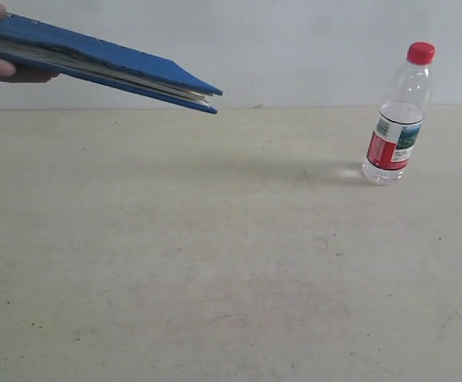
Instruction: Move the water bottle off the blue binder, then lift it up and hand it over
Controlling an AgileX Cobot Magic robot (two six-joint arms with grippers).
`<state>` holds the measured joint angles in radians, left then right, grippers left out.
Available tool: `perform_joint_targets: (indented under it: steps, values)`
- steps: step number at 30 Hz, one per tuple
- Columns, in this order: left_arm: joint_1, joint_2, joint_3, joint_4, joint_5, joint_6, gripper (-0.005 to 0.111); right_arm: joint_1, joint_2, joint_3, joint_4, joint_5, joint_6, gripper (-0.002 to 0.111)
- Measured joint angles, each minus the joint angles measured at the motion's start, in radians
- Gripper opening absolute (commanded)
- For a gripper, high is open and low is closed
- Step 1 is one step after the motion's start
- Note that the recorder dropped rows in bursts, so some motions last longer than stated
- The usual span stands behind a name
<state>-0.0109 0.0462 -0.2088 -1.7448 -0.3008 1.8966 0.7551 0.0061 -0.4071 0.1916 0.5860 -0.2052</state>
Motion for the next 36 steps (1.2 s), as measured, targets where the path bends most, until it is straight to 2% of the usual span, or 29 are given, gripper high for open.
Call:
perform_joint_targets:
  steps: [2, 4, 6, 9, 11, 19, 27, 31, 36]
  values:
    - [0.0, 0.0, 0.0, 0.0, 0.0, 0.0, 0.004, -0.144, 0.0, 0.0, -0.042, -0.036, -0.002, 0.0]
    - [0.0, 0.0, 0.0, 0.0, 0.0, 0.0, 0.004, -0.348, 0.0, 0.0, -0.08, -0.067, -0.002, 0.0]
    - [0.0, 0.0, 0.0, 0.0, 0.0, 0.0, 0.004, -0.477, 0.0, 0.0, -0.093, -0.058, -0.004, 0.0]
    - [0.0, 0.0, 0.0, 0.0, -0.004, 0.0, 0.004, -0.606, 0.0, 0.0, -0.095, 0.022, -0.004, 0.0]
    - [0.0, 0.0, 0.0, 0.0, -0.004, 0.0, 0.004, -0.656, 0.002, 0.0, -0.093, 0.065, -0.033, 0.0]
    - [0.0, 0.0, 0.0, 0.0, -0.004, 0.0, 0.004, -0.696, 0.002, 0.022, -0.134, 0.056, -0.1, 0.0]
    - [0.0, 0.0, 0.0, 0.0, -0.004, 0.0, 0.004, -0.696, 0.0, 0.381, 0.008, -0.37, -0.101, 0.0]
    - [0.0, 0.0, 0.0, 0.0, -0.004, 0.0, 0.004, -0.705, -0.002, 0.402, 0.017, -0.312, -0.099, 0.0]
    - [0.0, 0.0, 0.0, 0.0, -0.006, 0.0, 0.004, -0.705, -0.002, 0.407, 0.024, -0.23, 0.001, 0.0]
